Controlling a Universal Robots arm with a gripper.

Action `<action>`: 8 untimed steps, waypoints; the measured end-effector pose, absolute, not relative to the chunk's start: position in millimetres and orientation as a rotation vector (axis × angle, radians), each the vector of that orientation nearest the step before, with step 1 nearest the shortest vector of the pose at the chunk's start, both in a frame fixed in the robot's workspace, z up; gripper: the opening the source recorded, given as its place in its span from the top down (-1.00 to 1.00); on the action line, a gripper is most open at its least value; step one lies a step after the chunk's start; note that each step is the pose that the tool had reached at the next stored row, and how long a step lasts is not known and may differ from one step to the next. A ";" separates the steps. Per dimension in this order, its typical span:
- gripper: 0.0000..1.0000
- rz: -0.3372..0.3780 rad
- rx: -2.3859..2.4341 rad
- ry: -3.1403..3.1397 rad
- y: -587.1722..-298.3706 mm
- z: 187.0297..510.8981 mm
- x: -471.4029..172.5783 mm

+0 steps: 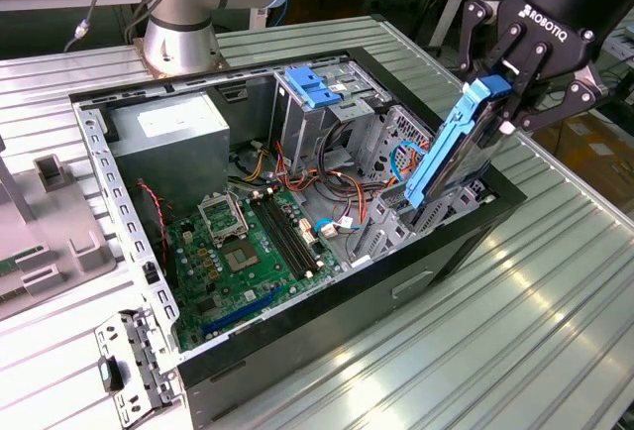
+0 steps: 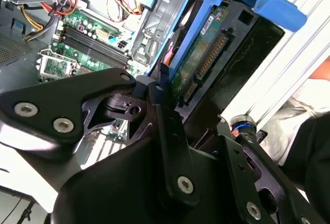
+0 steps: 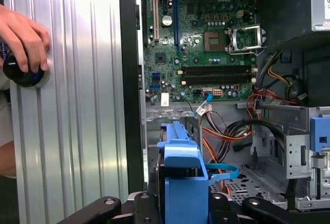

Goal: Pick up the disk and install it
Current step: 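Pick up the disk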

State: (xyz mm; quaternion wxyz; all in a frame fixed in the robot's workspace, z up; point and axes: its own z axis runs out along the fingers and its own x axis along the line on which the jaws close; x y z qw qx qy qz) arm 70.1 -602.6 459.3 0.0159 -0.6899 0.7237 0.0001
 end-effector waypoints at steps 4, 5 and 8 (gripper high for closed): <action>0.26 0.001 -2.146 2.251 -602.6 459.3 77.3; 0.26 0.001 -2.146 2.251 -602.6 459.2 79.9; 0.26 0.001 -2.147 2.252 -602.6 459.2 88.0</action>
